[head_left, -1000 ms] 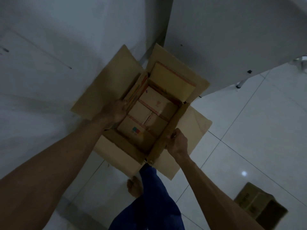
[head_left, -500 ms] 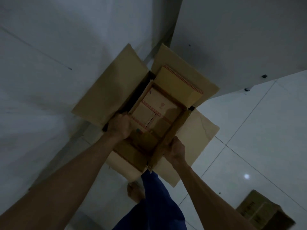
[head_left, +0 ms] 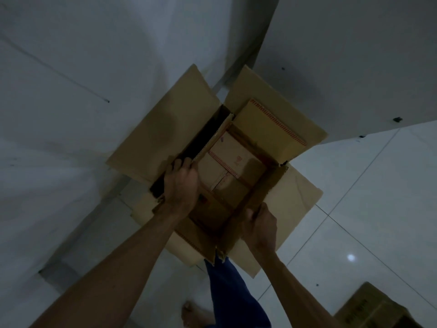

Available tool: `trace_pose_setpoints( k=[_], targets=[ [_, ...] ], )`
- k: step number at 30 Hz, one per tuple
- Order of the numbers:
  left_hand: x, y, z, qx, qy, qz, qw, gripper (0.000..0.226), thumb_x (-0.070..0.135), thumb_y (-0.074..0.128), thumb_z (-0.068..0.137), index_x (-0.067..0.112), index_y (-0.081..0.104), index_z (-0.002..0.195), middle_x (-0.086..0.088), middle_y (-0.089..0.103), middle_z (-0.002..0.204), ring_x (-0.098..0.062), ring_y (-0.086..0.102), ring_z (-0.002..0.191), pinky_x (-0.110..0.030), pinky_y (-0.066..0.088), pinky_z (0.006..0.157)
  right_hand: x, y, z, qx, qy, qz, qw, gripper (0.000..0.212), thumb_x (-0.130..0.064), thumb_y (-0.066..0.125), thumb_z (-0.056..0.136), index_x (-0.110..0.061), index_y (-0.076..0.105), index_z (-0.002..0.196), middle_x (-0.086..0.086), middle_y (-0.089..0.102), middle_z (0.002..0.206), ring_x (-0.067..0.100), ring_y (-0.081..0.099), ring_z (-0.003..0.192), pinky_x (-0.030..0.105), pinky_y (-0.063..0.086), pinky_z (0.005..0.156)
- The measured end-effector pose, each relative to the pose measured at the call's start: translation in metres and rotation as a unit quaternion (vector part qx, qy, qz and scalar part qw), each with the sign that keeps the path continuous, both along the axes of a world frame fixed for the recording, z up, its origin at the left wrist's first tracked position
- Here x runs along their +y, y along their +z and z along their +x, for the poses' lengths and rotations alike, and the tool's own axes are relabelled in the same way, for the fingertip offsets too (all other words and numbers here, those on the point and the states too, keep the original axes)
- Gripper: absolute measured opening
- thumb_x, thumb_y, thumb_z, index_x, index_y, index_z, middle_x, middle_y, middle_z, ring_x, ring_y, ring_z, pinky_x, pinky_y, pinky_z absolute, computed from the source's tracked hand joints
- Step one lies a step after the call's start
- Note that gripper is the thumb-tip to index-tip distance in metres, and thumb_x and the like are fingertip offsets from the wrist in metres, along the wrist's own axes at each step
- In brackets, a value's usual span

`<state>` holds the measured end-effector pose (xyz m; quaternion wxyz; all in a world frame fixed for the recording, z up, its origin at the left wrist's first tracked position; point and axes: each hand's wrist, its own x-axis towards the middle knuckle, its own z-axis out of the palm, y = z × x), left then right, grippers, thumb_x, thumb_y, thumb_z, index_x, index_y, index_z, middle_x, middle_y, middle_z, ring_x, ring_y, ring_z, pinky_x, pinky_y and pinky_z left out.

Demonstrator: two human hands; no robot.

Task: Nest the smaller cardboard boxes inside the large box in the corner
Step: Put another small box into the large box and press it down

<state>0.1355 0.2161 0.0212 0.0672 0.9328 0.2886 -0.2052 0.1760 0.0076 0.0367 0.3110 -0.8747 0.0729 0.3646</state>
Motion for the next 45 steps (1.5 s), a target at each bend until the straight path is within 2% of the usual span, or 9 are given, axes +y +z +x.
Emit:
trace_pose_setpoints(
  k=[7, 13, 20, 23, 27, 32, 37, 42, 45],
  targets=[
    [0.023, -0.016, 0.007, 0.011, 0.022, -0.021, 0.999, 0.033, 0.006, 0.061, 0.090, 0.015, 0.066, 0.122, -0.007, 0.061, 0.126, -0.026, 0.056, 0.115, -0.037, 0.048, 0.098, 0.011, 0.004, 0.006, 0.020, 0.009, -0.005, 1.000, 0.019, -0.014, 0.049, 0.101, -0.023, 0.049, 0.084, 0.015, 0.070, 0.085, 0.035, 0.072, 0.072, 0.052, 0.062, 0.064],
    [0.025, -0.016, 0.006, 0.004, -0.011, 0.016, 1.000, 0.034, 0.004, 0.070, 0.077, 0.017, 0.069, 0.110, -0.006, 0.060, 0.117, -0.028, 0.054, 0.109, -0.042, 0.046, 0.096, 0.004, 0.013, 0.008, -0.021, 0.001, -0.032, 0.999, 0.020, -0.017, 0.051, 0.099, -0.021, 0.050, 0.080, 0.005, 0.062, 0.071, 0.020, 0.061, 0.056, 0.041, 0.059, 0.056],
    [0.038, -0.035, 0.008, 0.031, -0.003, -0.035, 0.999, 0.055, 0.005, 0.072, 0.071, 0.018, 0.065, 0.124, -0.006, 0.059, 0.126, -0.030, 0.057, 0.113, -0.042, 0.049, 0.095, 0.012, 0.004, 0.016, 0.016, 0.032, -0.048, 0.998, 0.017, -0.018, 0.047, 0.102, -0.015, 0.052, 0.086, 0.017, 0.071, 0.082, 0.035, 0.072, 0.068, 0.051, 0.062, 0.062],
    [0.040, -0.037, 0.015, 0.042, -0.011, -0.051, 0.998, 0.060, 0.004, 0.070, 0.072, 0.021, 0.062, 0.129, -0.007, 0.057, 0.129, -0.030, 0.056, 0.116, -0.042, 0.049, 0.097, 0.025, -0.004, 0.019, 0.021, 0.060, -0.049, 0.997, 0.021, -0.018, 0.046, 0.103, -0.006, 0.058, 0.091, 0.017, 0.071, 0.083, 0.032, 0.072, 0.070, 0.040, 0.062, 0.061],
    [0.035, -0.036, 0.017, 0.063, -0.032, -0.037, 0.997, 0.043, 0.007, 0.069, 0.080, 0.017, 0.065, 0.122, -0.008, 0.058, 0.124, -0.028, 0.057, 0.113, -0.042, 0.049, 0.097, 0.029, -0.009, 0.026, 0.017, 0.066, -0.069, 0.995, 0.024, -0.016, 0.047, 0.103, -0.007, 0.057, 0.083, 0.007, 0.064, 0.073, 0.017, 0.059, 0.057, 0.023, 0.045, 0.049],
    [0.046, -0.038, 0.018, 0.093, -0.054, -0.035, 0.994, 0.042, 0.016, 0.068, 0.087, 0.015, 0.059, 0.128, -0.009, 0.055, 0.131, -0.030, 0.055, 0.120, -0.041, 0.048, 0.099, 0.016, -0.008, 0.028, 0.020, 0.048, -0.055, 0.997, 0.031, -0.014, 0.049, 0.102, -0.016, 0.047, 0.071, 0.012, 0.067, 0.073, 0.025, 0.066, 0.061, 0.025, 0.049, 0.051],
    [0.050, -0.048, 0.016, 0.110, -0.050, -0.082, 0.989, 0.047, 0.012, 0.061, 0.091, 0.015, 0.055, 0.138, -0.012, 0.052, 0.138, -0.034, 0.052, 0.125, -0.041, 0.048, 0.101, 0.015, -0.022, 0.036, 0.069, 0.053, -0.070, 0.994, 0.022, -0.018, 0.046, 0.103, -0.004, 0.059, 0.092, 0.014, 0.073, 0.087, 0.032, 0.072, 0.079, 0.036, 0.060, 0.070],
    [0.046, -0.062, 0.018, 0.132, -0.058, -0.077, 0.987, 0.045, 0.009, 0.067, 0.088, 0.011, 0.056, 0.131, -0.010, 0.052, 0.136, -0.033, 0.053, 0.122, -0.041, 0.048, 0.096, 0.022, -0.040, 0.037, 0.092, 0.063, -0.072, 0.991, 0.020, -0.013, 0.052, 0.097, 0.000, 0.066, 0.091, 0.014, 0.074, 0.086, 0.032, 0.075, 0.081, 0.031, 0.059, 0.062],
    [0.050, -0.071, 0.019, 0.115, -0.047, -0.092, 0.988, 0.042, 0.007, 0.063, 0.089, 0.009, 0.056, 0.131, -0.012, 0.054, 0.134, -0.034, 0.053, 0.120, -0.042, 0.049, 0.094, 0.020, -0.050, 0.041, 0.094, 0.057, -0.077, 0.991, 0.014, -0.013, 0.056, 0.096, -0.002, 0.063, 0.091, 0.013, 0.073, 0.088, 0.033, 0.075, 0.082, 0.036, 0.063, 0.072]
  ],
)
